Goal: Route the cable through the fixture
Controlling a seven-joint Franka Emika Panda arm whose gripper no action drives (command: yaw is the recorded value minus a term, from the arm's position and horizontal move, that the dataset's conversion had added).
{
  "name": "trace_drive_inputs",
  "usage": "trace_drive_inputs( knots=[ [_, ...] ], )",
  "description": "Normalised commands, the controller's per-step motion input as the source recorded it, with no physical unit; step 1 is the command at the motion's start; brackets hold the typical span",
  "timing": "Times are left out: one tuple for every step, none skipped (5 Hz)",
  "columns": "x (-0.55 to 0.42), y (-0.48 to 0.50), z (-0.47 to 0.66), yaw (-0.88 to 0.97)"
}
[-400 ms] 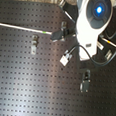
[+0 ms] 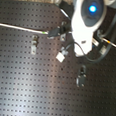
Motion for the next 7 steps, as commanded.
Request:
trace_drive_inputs(
  knots=[
    [-0.447, -0.356, 0.09, -0.04],
    [-0.353, -0.17, 0.24, -0.13],
    [-0.316, -0.077, 0.29, -0.17],
    [-0.219, 0.088, 0.37, -0.12],
    [-0.204, 0.165, 0.41, -0.05],
    [-0.188, 0.09, 0.36, -0.03],
    [-0.192, 0.038, 0.3, 0.0]
  ],
)
